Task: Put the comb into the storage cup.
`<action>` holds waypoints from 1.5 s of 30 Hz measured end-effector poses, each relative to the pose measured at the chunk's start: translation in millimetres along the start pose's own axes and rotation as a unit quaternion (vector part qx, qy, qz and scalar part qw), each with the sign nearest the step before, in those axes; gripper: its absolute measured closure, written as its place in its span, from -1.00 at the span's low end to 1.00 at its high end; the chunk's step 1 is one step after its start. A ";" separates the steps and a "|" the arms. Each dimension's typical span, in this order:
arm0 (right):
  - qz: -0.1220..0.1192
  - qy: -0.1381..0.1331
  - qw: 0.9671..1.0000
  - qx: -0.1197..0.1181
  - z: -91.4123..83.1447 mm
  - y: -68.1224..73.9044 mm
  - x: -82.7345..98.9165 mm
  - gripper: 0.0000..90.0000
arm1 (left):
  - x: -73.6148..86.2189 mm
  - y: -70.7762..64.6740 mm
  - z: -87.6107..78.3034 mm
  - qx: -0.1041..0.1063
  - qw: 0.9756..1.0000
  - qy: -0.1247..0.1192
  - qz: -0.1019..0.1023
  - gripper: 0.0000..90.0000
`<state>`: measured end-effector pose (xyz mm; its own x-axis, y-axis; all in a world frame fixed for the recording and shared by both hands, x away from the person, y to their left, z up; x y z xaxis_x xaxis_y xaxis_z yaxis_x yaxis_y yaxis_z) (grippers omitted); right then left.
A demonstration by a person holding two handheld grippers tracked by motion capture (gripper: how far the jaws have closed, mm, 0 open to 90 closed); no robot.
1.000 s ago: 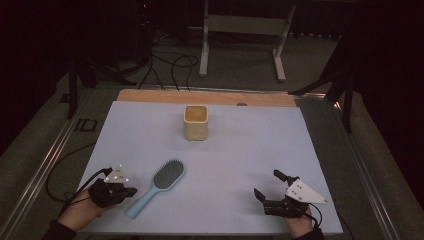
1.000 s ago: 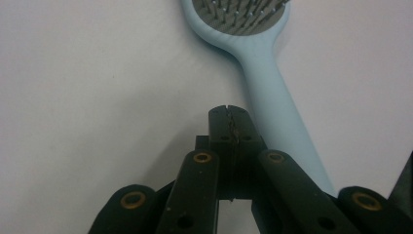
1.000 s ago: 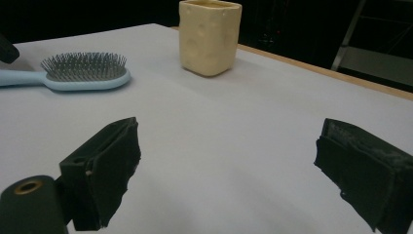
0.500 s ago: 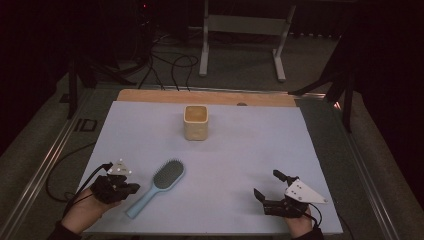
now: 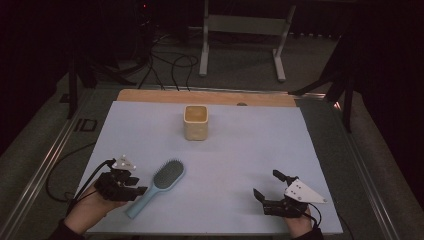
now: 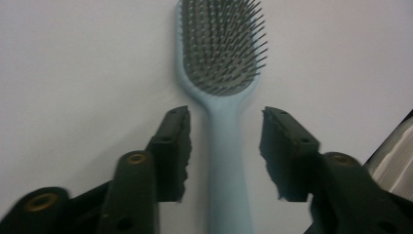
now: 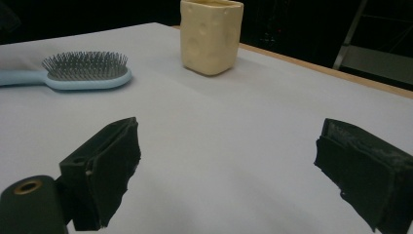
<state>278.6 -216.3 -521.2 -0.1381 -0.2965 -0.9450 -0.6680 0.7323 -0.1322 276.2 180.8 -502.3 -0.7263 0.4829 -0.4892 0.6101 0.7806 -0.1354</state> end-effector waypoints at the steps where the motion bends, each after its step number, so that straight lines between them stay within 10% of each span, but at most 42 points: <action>1: 0.000 -0.001 1.000 -0.001 0.0 0.1 -0.2 -0.81 | -0.9 -2.1 1.3 0.002 1.000 0.000 -0.001 0.03; 17: -0.002 0.002 1.000 -0.002 0.9 1.4 0.7 -0.81 | -0.1 -2.4 34.3 -0.022 0.997 0.067 -0.042 -0.99; 30: 0.000 0.002 1.000 -0.003 0.8 2.0 0.6 -0.81 | 4.1 -6.3 55.4 -0.013 0.992 0.122 -0.020 -0.86; 45: -0.002 0.000 1.000 -0.002 0.2 1.2 0.3 -0.81 | 1.8 -1.5 65.8 -0.020 0.990 0.140 -0.021 -0.27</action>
<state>277.9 -215.4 -521.7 -0.1363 -0.2998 -0.9442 -0.6716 0.7286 -0.1344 294.8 154.4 -559.7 -0.8139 0.5358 -0.2246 0.5680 0.8151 -0.1137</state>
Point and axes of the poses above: each handheld gripper's, and its own axes: z roughly forward along the jaws, x roughly out of its underside, y roughly to its left, the point moved 8 cm from there along z, roughly forward along the jaws, and after that the axes turned 5 degrees about -z, right-handed, at the moved point
